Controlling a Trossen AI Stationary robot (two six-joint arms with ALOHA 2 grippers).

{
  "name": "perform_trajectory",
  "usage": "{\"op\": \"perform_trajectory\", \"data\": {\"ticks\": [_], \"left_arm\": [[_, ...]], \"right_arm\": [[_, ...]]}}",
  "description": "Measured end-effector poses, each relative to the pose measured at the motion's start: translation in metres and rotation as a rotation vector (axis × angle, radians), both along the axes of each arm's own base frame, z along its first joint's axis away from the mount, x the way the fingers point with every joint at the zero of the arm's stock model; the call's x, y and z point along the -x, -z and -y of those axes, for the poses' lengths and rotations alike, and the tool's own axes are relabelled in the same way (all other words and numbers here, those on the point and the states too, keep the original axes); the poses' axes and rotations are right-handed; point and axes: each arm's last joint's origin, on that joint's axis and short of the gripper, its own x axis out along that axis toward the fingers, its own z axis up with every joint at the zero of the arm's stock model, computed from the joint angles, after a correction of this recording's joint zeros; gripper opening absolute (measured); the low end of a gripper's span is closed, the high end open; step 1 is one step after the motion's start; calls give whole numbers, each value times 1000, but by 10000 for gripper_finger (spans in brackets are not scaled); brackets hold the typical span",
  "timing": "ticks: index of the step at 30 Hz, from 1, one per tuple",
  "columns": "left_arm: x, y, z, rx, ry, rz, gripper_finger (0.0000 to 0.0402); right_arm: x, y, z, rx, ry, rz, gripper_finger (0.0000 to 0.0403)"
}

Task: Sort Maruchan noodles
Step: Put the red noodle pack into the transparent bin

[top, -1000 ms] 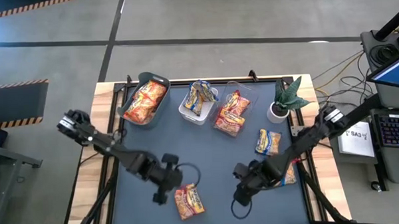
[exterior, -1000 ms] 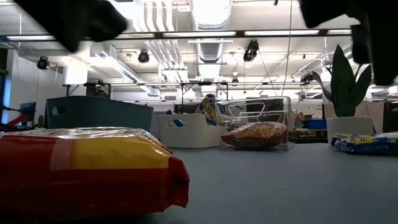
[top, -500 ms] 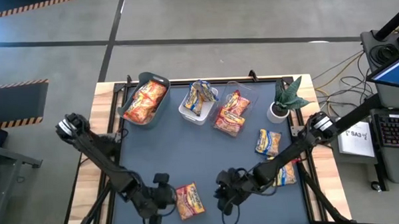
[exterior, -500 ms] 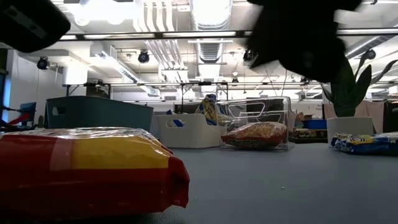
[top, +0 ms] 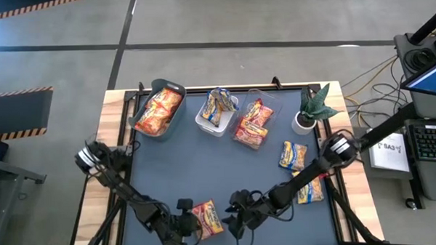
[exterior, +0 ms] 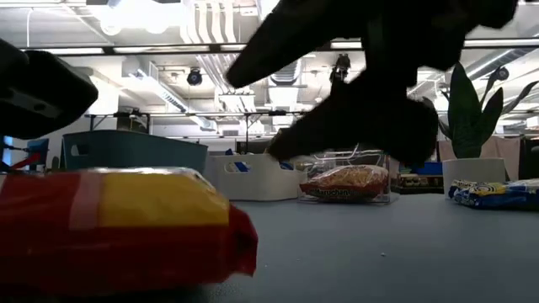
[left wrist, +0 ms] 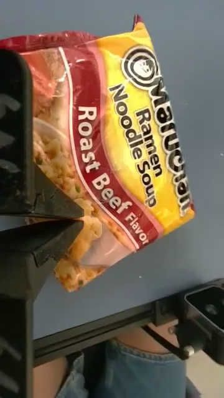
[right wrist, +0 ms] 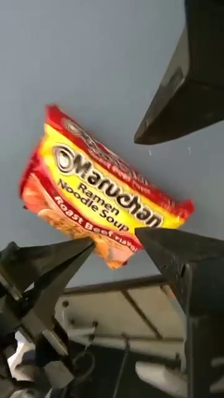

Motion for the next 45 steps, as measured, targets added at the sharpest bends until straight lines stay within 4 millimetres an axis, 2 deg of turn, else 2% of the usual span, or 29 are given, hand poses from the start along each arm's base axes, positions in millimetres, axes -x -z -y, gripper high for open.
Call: {"op": "perform_trajectory", "data": {"ticks": [6,10,17,26,31,38,42,45], "left_arm": [[4,10,2,2,-41,-48,0],[11,12,4,-1,-48,-77,0],[15,14,6,-16,-55,-71,0],[15,15,6,-16,-65,-69,0],[15,15,6,-16,-69,-63,0],[15,15,5,-26,-82,-48,0],[14,15,5,-28,-85,-44,0],[14,14,5,-26,-88,-42,0]], "right_arm": [[-13,23,5,-63,24,-21,273],[-24,25,3,-107,-11,25,303],[-36,17,6,-102,-58,73,333],[-38,5,20,-101,-21,53,338],[-44,-1,17,-123,-17,59,332],[-55,2,13,-118,-13,50,327],[-65,17,11,-118,-7,22,327],[-73,20,10,-115,-9,4,327]]}}
